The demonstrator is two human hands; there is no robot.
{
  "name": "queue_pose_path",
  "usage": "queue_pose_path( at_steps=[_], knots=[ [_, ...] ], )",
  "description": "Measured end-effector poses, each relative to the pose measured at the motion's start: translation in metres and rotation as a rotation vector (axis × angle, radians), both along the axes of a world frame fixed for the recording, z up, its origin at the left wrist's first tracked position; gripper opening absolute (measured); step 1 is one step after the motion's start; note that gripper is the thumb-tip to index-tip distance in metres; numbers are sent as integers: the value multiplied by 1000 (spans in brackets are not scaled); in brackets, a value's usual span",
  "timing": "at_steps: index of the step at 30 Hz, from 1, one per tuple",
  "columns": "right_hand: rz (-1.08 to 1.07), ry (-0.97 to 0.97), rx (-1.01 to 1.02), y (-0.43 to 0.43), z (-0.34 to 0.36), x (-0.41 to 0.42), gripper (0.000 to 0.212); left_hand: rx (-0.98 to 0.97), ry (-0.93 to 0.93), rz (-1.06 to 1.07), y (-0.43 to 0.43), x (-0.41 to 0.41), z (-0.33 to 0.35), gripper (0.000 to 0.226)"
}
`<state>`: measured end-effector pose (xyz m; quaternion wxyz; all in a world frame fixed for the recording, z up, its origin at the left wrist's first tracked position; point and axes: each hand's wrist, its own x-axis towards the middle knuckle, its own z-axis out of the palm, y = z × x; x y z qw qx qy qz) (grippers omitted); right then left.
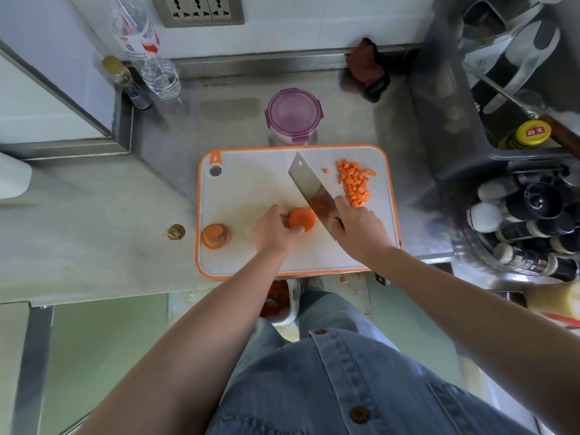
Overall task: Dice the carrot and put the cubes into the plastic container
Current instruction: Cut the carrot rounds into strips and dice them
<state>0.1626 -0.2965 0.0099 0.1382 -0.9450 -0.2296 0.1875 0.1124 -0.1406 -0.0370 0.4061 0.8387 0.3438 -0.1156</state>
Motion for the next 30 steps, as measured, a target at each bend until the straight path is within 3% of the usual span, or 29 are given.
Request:
queue_pose_path(
  at_steps=[10, 17, 30],
  knots=[
    [88, 46, -102, 9, 4, -3, 18, -50, 66, 114, -2, 5, -5, 32],
    [111, 64, -145, 12, 5, 1, 18, -185, 91, 199, 2, 7, -2, 33],
    [116, 197, -150, 22, 4, 10, 19, -260, 158, 182, 7, 18, 0, 31]
  ],
)
